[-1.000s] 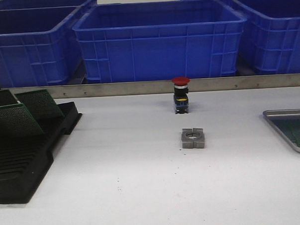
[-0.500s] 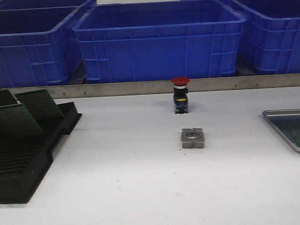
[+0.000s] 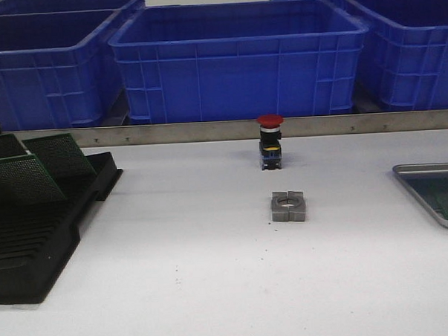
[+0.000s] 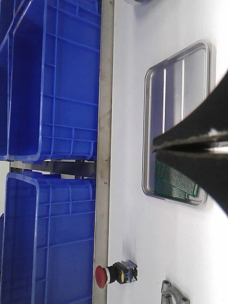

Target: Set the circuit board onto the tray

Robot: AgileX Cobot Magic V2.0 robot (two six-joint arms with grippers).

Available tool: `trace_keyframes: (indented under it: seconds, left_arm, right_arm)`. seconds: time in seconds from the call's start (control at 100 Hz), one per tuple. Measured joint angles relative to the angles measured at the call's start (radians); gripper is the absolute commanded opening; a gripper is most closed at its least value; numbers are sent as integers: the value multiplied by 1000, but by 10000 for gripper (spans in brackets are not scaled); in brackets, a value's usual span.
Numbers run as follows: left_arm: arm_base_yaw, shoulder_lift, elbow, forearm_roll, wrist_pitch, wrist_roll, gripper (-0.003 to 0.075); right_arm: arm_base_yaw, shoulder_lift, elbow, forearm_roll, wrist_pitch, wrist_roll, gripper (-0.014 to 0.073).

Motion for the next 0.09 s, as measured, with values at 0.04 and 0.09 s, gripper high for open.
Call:
trace_keyframes:
  seconds: [0.04,0.09]
  left_arm:
    - [0,0,0,0,0,0,-17]
    - [0,0,0,0,0,0,-17]
  right_arm:
    - [0,0,0,0,0,0,-64]
    - [0,0,0,0,0,0,-64]
